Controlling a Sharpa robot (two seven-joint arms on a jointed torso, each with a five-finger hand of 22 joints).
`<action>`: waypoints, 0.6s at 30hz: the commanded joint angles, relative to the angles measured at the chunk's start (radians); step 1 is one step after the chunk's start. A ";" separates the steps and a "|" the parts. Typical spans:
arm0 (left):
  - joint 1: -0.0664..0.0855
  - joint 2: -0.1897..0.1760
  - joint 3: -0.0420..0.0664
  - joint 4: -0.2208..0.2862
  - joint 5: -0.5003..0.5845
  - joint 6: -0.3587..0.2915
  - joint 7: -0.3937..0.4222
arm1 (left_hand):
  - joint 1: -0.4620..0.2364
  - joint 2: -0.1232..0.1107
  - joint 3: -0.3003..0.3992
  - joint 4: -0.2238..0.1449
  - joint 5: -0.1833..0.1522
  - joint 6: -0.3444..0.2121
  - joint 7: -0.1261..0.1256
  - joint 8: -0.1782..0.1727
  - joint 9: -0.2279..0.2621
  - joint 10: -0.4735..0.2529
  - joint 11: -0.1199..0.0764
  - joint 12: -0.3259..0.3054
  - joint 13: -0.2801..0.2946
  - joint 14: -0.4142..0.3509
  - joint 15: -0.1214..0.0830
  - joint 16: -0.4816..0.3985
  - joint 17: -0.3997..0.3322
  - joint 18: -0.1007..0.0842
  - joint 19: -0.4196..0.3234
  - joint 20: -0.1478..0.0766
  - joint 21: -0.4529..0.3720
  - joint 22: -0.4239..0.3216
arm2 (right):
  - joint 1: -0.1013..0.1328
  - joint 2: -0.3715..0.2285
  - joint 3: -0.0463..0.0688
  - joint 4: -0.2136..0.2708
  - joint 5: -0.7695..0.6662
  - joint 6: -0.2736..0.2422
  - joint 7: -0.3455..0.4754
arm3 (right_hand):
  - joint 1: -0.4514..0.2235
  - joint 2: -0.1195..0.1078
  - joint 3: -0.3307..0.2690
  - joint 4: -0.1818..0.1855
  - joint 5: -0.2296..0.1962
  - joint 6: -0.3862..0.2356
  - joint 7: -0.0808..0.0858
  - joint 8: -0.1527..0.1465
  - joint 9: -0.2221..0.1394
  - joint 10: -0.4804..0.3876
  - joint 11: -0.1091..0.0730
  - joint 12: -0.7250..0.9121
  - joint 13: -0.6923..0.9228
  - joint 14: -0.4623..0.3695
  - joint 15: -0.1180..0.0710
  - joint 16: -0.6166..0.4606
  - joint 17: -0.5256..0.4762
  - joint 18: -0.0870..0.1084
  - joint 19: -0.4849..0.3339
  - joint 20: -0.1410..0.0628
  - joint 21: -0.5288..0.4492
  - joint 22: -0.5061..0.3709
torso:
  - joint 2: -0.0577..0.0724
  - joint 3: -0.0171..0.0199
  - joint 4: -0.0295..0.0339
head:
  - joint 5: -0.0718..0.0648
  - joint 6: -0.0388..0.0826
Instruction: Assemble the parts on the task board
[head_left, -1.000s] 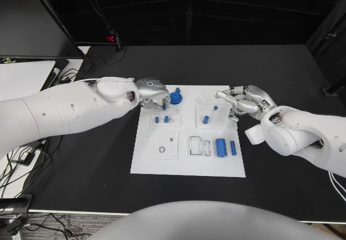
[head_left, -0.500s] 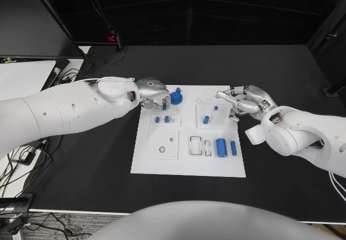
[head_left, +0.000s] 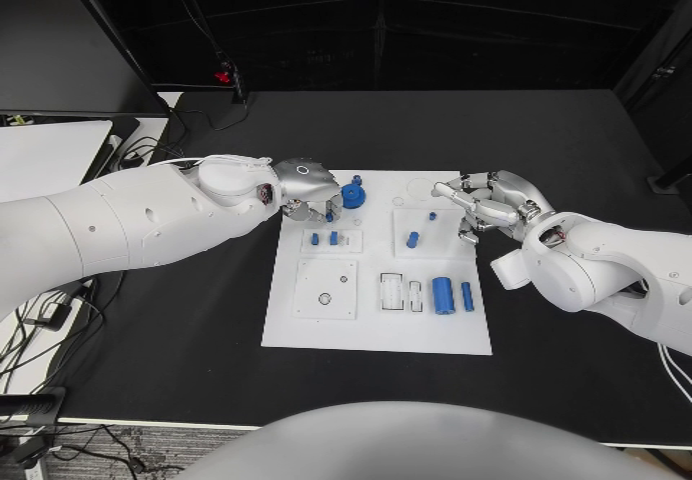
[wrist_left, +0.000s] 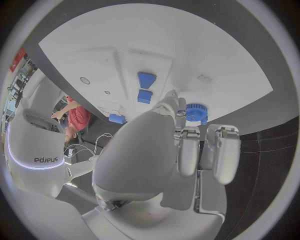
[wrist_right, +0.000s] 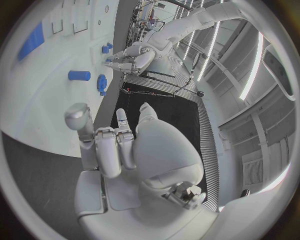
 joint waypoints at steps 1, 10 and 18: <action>-0.003 0.001 -0.003 -0.001 -0.006 0.037 0.015 | -0.005 -0.003 0.006 -0.001 0.007 0.022 0.017 -0.002 0.000 0.005 -0.002 -0.004 0.000 0.105 0.001 0.001 0.263 -0.007 0.106 -0.006 0.003 0.263 | 0.001 0.001 0.000 0.001 -0.002 0.008 0.006 | 0.012 0.001 -0.006 0.002 0.005 -0.009 -0.001 0.005 -0.002 0.110 0.001 -0.004 0.064 0.056 0.000 0.000 0.178 0.007 -0.006 0.000 -0.004 0.000 | 0.000 -0.0001 -0.0005 | -0.001 0.000; -0.004 0.000 -0.003 -0.001 -0.006 0.038 0.016 | -0.002 -0.004 0.008 -0.002 0.007 0.024 0.018 -0.003 0.001 0.010 -0.001 -0.005 0.000 0.105 0.002 0.001 0.263 -0.007 0.106 -0.006 0.003 0.263 | 0.001 0.000 0.000 0.002 -0.002 0.008 0.006 | 0.012 0.001 -0.006 0.002 0.005 -0.009 -0.001 0.005 -0.002 0.110 0.001 -0.004 0.064 0.056 0.000 0.000 0.178 0.007 -0.006 0.000 -0.004 0.000 | 0.000 0.0002 0.0000 | 0.000 0.000; -0.004 0.002 -0.003 -0.006 -0.006 0.067 -0.006 | 0.001 -0.018 0.012 -0.001 0.006 0.009 0.023 -0.017 -0.003 -0.010 0.007 -0.025 -0.002 0.105 0.008 0.001 0.263 -0.007 0.106 -0.005 0.003 0.263 | 0.001 -0.001 0.000 0.003 -0.002 0.008 0.005 | 0.012 0.001 -0.006 0.002 0.005 -0.009 -0.001 0.005 -0.002 0.110 0.001 -0.004 0.064 0.056 0.000 0.000 0.178 0.007 -0.006 0.000 -0.004 0.000 | 0.000 0.0000 -0.0007 | 0.000 0.000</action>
